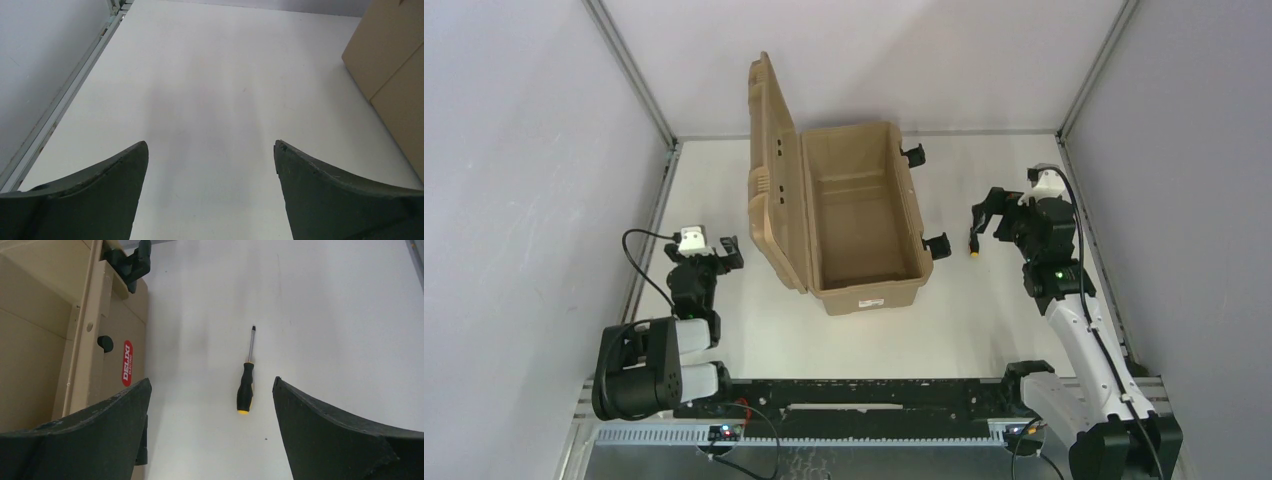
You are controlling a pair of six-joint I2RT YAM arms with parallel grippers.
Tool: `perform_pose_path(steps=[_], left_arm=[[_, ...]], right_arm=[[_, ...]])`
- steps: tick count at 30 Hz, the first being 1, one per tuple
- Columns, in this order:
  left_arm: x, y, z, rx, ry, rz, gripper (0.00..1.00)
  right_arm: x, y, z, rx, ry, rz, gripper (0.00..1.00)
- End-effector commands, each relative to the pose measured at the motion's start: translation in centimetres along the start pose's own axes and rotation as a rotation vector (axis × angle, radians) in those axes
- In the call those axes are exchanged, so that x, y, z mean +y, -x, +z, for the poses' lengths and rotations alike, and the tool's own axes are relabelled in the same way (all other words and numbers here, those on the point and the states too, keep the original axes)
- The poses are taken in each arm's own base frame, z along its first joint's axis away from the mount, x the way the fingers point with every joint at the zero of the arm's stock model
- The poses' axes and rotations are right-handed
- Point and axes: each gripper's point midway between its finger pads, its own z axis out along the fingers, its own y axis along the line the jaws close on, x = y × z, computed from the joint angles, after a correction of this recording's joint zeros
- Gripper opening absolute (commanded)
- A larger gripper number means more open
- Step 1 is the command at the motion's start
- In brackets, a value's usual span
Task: Put the screwdriver in the bin
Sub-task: Pick up the screwdriver from the center of the board.
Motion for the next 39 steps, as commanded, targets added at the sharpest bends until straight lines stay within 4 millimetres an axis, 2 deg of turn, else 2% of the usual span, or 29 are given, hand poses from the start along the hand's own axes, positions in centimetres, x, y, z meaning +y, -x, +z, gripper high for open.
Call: perform_pose_path(steps=[1, 13, 23, 32, 39], left_arm=[[-0.1, 3.0, 0.9, -0.088, -0.003, 0.007, 1.0], [-0.1, 3.0, 0.9, -0.089, -0.004, 0.007, 1.0], [-0.2, 3.0, 0.9, -0.089, -0.005, 0.007, 1.0], [-0.2, 3.0, 0.9, -0.089, -0.004, 0.006, 1.0], [-0.2, 3.0, 0.9, -0.087, -0.004, 0.006, 1.0]], right_arm=[[0.4, 1.7, -0.1, -0.061, 0.015, 0.023, 1.0], [0.1, 3.2, -0.9, -0.107, -0.02, 0.076, 1.0], [1.0, 5.4, -2.3, -0.114, 0.003, 0.065, 1.0], [2.1, 7.7, -3.3, -0.052, 0.028, 0.023, 1.0], [2.6, 9.2, -2.8, 0.025, 0.024, 0.015, 1.0]])
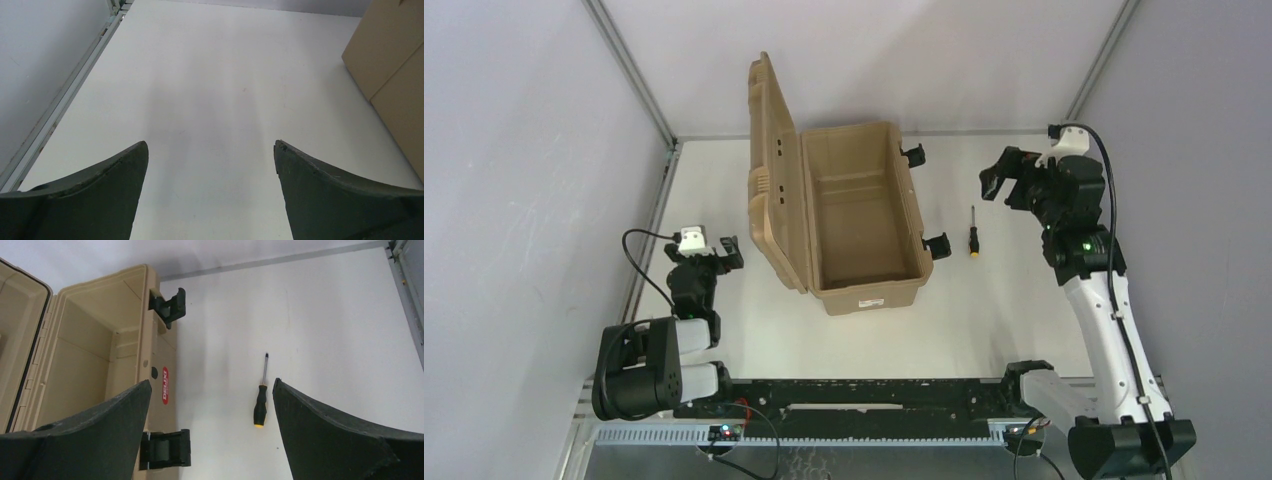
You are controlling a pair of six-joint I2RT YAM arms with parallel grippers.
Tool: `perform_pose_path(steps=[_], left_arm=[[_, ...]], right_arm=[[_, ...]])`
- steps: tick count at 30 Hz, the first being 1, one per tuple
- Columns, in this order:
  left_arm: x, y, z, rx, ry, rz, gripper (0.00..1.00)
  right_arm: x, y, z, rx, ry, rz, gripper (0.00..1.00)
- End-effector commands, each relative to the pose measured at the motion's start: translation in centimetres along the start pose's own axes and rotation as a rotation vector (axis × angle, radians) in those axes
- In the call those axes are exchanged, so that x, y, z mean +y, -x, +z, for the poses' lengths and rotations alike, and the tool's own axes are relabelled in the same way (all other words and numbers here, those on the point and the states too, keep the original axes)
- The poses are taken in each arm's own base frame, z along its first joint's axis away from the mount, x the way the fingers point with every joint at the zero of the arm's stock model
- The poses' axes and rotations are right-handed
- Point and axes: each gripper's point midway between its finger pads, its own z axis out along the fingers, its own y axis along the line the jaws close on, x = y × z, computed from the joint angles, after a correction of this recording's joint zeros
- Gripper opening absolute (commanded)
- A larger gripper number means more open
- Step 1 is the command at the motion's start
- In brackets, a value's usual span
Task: Put the screwdriver in the bin
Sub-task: Pick up the screwdriver from the center of the board.
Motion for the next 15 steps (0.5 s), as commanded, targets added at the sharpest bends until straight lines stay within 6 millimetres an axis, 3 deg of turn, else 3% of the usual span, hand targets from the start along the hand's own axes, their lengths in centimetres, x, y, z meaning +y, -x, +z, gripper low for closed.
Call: perform_pose_path(steps=[1, 15], left_arm=[[-0.2, 3.0, 0.9, -0.09, -0.005, 0.006, 1.0], [-0.2, 3.0, 0.9, -0.088, -0.005, 0.007, 1.0]], right_arm=[[0.2, 0.4, 0.0, 0.073, 0.0, -0.019, 0.99], [-1.1, -1.2, 2.5, 0.288, -0.085, -0.03, 0.99]])
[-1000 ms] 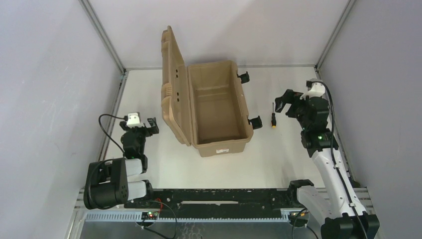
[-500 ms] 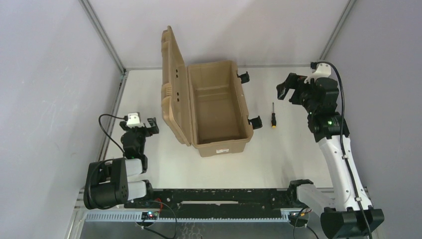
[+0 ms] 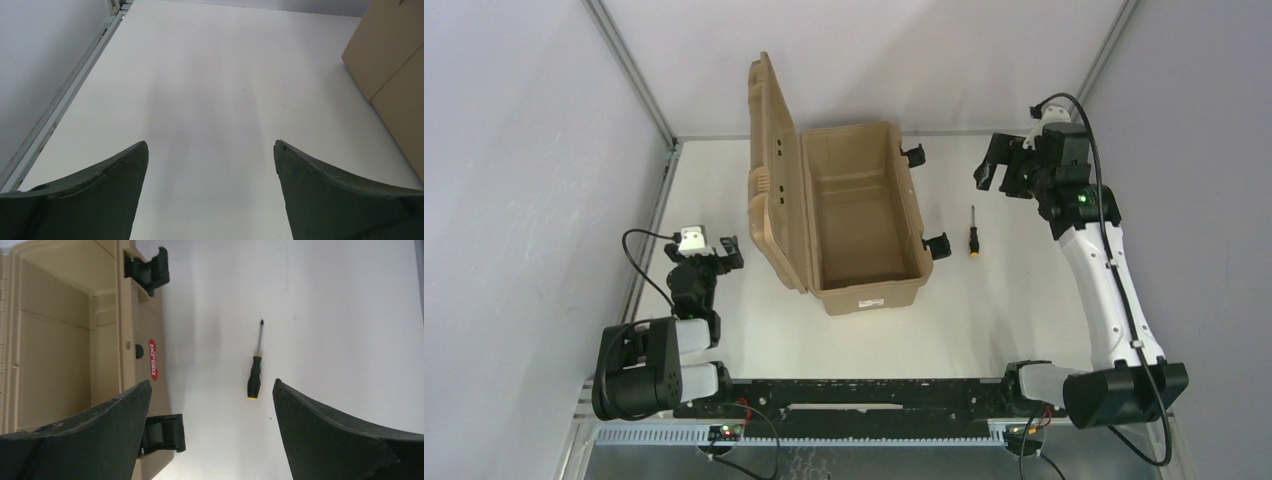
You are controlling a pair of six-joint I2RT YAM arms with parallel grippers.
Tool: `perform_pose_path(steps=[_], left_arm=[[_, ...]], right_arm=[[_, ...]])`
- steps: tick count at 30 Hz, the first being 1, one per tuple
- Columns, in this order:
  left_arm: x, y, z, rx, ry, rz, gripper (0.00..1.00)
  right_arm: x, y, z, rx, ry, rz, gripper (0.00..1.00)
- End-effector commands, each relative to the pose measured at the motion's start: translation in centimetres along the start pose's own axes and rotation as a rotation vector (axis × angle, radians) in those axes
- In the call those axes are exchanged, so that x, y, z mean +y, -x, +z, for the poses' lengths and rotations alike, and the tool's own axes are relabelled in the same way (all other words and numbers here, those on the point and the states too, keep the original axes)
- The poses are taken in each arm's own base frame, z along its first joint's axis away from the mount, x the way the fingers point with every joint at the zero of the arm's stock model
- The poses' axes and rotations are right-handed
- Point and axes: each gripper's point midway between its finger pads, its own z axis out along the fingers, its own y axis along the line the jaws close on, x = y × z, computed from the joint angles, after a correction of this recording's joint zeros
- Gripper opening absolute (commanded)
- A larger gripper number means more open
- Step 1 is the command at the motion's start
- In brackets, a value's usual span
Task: Put the screwdriver in the bin
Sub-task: Pick up the screwdriver from the center of the board.
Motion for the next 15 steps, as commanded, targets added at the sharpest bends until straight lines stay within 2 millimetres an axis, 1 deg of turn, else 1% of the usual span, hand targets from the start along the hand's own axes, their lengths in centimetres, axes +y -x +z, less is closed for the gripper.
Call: perform_pose_path(steps=[1, 9, 15], left_arm=[[-0.2, 3.0, 0.9, -0.088, -0.005, 0.006, 1.0], [-0.2, 3.0, 0.9, -0.088, -0.004, 0.006, 1.0], [-0.2, 3.0, 0.9, -0.09, -0.005, 0.006, 1.0]], right_arm=[[-0.9, -0.4, 0.4, 0.072, -0.047, -0.013, 0.99], [-1.7, -2.8, 3.2, 0.206, -0.081, -0.008, 0.99], [-2.6, -5.4, 5.4, 0.311, -0.115, -0.012, 0.98]])
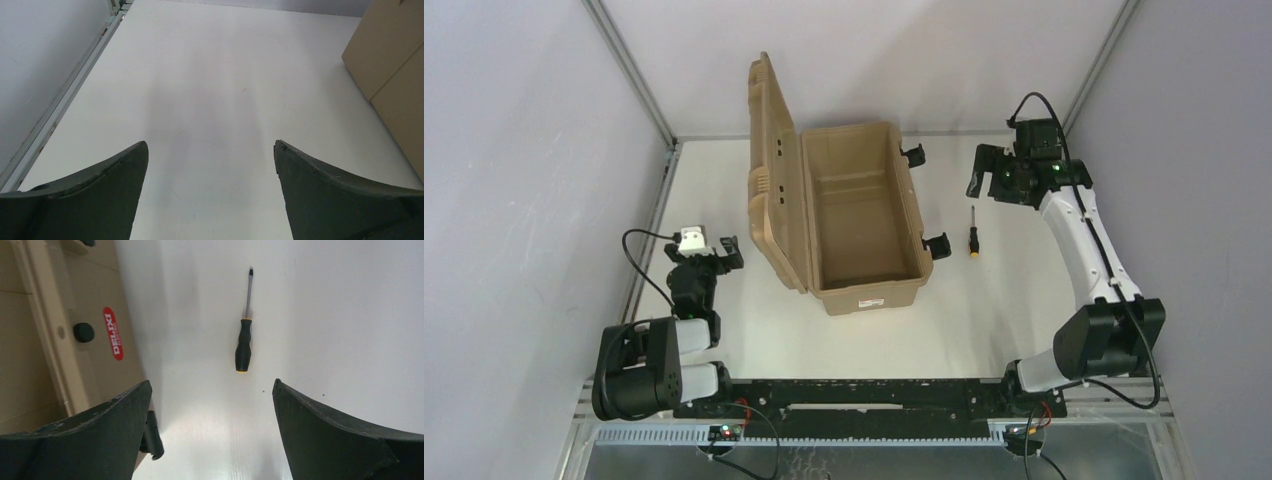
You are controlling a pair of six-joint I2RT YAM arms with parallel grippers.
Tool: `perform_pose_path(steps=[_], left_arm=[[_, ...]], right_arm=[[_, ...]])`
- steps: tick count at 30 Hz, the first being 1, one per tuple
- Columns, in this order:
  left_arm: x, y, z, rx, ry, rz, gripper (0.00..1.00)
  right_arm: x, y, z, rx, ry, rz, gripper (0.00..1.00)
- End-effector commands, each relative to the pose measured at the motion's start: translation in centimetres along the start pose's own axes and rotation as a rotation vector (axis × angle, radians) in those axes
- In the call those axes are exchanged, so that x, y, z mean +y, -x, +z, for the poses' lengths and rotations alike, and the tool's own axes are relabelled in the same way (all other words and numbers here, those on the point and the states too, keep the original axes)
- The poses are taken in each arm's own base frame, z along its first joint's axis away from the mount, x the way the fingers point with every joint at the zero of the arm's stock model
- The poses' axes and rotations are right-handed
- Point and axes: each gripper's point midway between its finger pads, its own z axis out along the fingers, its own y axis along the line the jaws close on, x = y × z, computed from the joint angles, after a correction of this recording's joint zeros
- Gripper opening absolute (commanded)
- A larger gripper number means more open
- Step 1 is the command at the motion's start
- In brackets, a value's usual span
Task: Put the screwdriver in the bin
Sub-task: Pick up the screwdriver from the center of the board.
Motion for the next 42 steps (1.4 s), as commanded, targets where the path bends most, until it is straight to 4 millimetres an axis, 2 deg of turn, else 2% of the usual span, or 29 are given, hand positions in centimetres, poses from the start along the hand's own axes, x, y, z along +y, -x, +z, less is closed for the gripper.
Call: perform_pose_path(steps=[1, 17, 27, 36, 42], left_arm=[[-0.2, 3.0, 0.9, -0.089, -0.005, 0.006, 1.0], [-0.1, 3.0, 0.9, -0.089, -0.004, 0.006, 1.0], [-0.2, 3.0, 0.9, -0.088, -0.005, 0.007, 1.0], [-0.2, 3.0, 0.9, -0.088, -0.005, 0.006, 1.0], [-0.2, 3.0, 0.9, -0.089, -0.005, 0.006, 1.0]], right_arm=[[-0.6, -0.2, 0.8, 0.041, -0.034, -0.019, 0.98], [-2.2, -6.1, 8.4, 0.276, -0.139, -0.036, 0.94], [-4.7, -9.3, 12.7, 0.374, -0.256, -0.001, 0.87], [-5.1, -11.7, 15.0, 0.437, -0.253, 0.022, 0.76], [-5.5, -12.6, 15.7, 0.459, -0.263, 0.032, 0.64]])
